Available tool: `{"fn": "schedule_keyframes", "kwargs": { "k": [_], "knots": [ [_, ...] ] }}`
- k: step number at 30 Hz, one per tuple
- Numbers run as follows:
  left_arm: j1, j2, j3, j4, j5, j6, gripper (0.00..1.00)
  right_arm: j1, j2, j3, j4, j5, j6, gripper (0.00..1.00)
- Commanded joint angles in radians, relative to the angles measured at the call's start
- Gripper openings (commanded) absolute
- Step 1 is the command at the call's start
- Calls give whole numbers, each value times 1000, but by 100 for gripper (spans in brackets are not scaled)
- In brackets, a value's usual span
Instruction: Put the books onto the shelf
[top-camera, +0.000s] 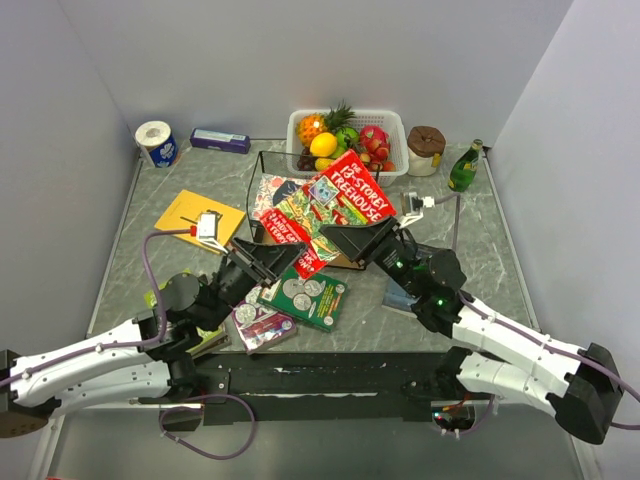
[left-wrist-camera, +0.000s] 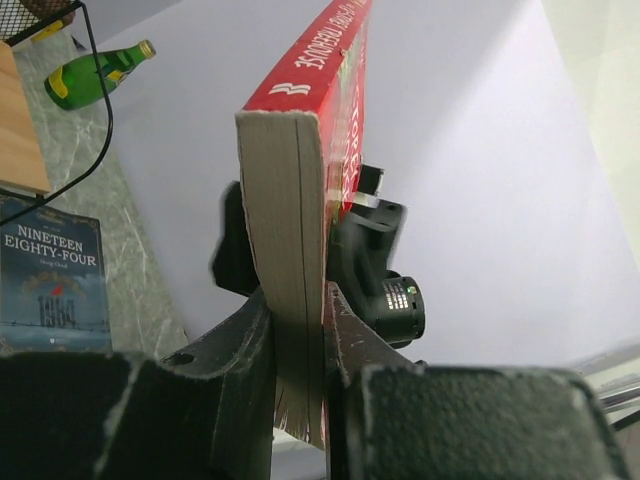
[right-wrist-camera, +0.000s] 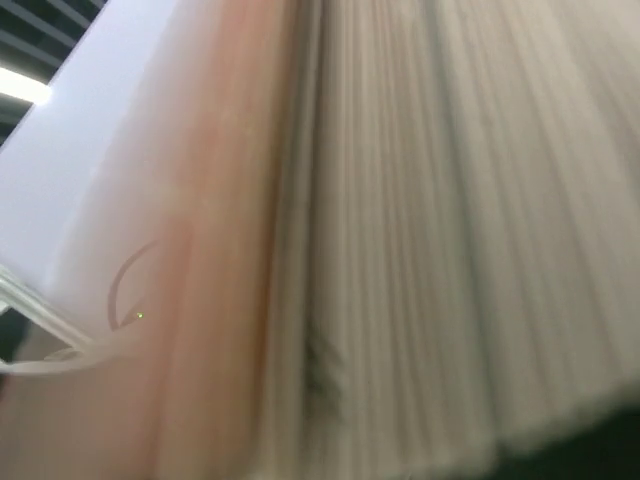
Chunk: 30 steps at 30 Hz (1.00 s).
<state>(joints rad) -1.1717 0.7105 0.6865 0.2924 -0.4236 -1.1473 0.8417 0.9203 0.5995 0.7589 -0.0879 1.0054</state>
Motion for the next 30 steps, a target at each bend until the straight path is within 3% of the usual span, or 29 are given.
{"fn": "schedule_keyframes", "kwargs": {
  "k": [1,2,3,4,5,6,8,9,13,14,17,19,22,25,30],
  "knots": [
    [-6,-29,22,33,10,-20,7,3,-47,11,57,-13,-37,40],
    [-6,-37,43,-42,-10,-19,10,2,-66,20,7,-21,-57,32],
    [-6,-57,56,-79,-30,-11,19,2,-86,43,-39,-30,-80,13],
    [-6,-66,70,-126,-79,-6,27,2,-124,60,-155,-56,-120,5],
    [-6,-77,94,-197,-104,3,36,-1,-144,81,-226,-71,-145,0],
    [-6,-95,111,-249,-130,29,69,-1,-159,142,-301,-82,-172,0],
    [-6,-109,189,-388,-219,31,92,-6,-187,256,-542,-127,-243,0],
    [-6,-121,218,-539,-249,37,99,-9,-196,297,-628,-134,-267,0],
    [-6,-190,304,-708,-354,93,96,-19,-173,497,-941,-214,-422,0],
    [-6,-212,298,-684,-321,131,96,-21,-154,601,-1092,-237,-450,0],
    [-6,-267,301,-628,-232,260,96,-27,-40,794,-1327,-350,-585,0],
    [-8,-249,347,-665,-117,325,96,-35,76,908,-1462,-520,-657,0],
    [-6,-184,398,-716,60,382,96,-33,176,1025,-1570,-772,-715,0],
    [-6,-158,380,-687,187,409,96,-36,198,1056,-1615,-826,-757,0],
    [-6,-240,288,-509,376,491,96,-32,230,1036,-1727,-855,-850,0]
  ]
}}
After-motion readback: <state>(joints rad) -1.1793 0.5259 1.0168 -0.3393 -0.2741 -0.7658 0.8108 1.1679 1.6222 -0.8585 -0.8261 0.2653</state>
